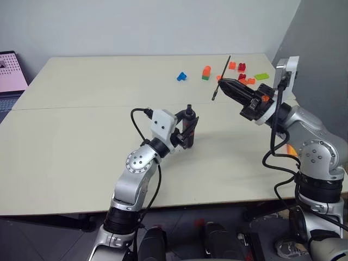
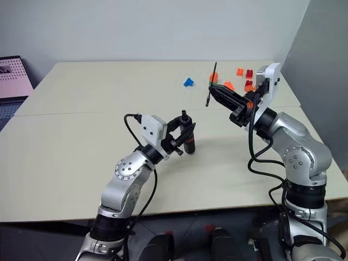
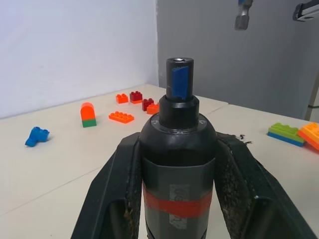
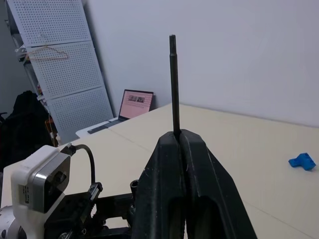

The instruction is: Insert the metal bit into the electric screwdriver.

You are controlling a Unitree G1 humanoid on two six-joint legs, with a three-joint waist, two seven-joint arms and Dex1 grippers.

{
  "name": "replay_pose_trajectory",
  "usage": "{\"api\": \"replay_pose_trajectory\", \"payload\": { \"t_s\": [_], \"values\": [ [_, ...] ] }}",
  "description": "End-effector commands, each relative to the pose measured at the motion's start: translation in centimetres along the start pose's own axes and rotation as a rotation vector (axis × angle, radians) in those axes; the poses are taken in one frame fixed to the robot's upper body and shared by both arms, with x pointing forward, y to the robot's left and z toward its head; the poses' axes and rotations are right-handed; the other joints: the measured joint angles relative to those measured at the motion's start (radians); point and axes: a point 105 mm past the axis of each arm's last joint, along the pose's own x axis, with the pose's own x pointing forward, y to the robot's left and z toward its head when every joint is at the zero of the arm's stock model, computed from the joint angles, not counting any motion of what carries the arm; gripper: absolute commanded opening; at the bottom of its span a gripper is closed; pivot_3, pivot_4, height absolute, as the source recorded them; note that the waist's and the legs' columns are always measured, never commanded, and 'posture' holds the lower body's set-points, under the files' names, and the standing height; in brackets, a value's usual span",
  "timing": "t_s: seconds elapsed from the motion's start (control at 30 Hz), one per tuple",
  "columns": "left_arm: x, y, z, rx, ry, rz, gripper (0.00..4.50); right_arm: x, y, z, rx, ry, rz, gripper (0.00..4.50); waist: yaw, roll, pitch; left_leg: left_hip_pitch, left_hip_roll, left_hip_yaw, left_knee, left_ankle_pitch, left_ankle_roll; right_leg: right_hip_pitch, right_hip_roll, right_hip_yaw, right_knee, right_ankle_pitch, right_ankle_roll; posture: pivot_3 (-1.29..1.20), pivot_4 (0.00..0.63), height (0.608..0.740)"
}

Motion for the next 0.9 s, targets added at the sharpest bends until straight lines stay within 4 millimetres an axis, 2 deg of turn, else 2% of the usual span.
{"api": "replay_pose_trajectory", "payload": {
  "t_s": [0.03,0.3,0.43,0.73,0.9],
  "values": [
    [0.1,-1.1,2.2,0.014,-0.076,-0.073,1.64,0.2,1.5,1.8,-0.045,-0.046,0.090,0.00,0.000,0.000,0.000,0.000,0.000,0.000,0.000,0.000,0.000,0.000,0.000,0.000,0.000,0.000,0.000,0.00,0.150,0.740],
    [-0.6,-0.9,2.6,-0.014,-0.048,-0.264,1.64,-0.5,2.5,2.7,-0.059,0.000,0.250,0.00,-0.002,0.000,0.000,-0.001,0.000,0.000,0.000,0.000,0.000,-0.001,0.000,-0.001,0.000,0.000,0.000,0.00,0.150,0.740],
    [-0.9,-1.2,2.4,-0.011,-0.022,-0.355,1.64,-0.8,3.3,2.5,-0.065,0.048,0.344,0.00,-0.001,0.000,0.000,-0.001,0.000,-0.001,0.000,0.000,0.000,-0.001,0.000,-0.001,-0.001,0.000,0.000,0.00,0.150,0.740],
    [-1.4,-2.4,1.3,0.014,0.019,-0.470,1.64,-0.1,4.0,1.9,-0.067,0.082,0.433,0.00,-0.002,0.000,0.000,-0.002,0.000,-0.001,0.000,0.000,0.000,-0.001,0.000,-0.002,-0.002,0.000,0.000,0.00,0.150,0.740],
    [-1.7,-2.4,0.6,0.022,0.037,-0.474,1.64,0.2,4.2,1.4,-0.075,0.109,0.476,0.00,-0.001,0.000,0.000,-0.002,0.000,-0.001,0.000,0.000,0.000,-0.001,0.000,-0.002,-0.002,0.000,0.000,0.00,0.150,0.740]
  ]
}}
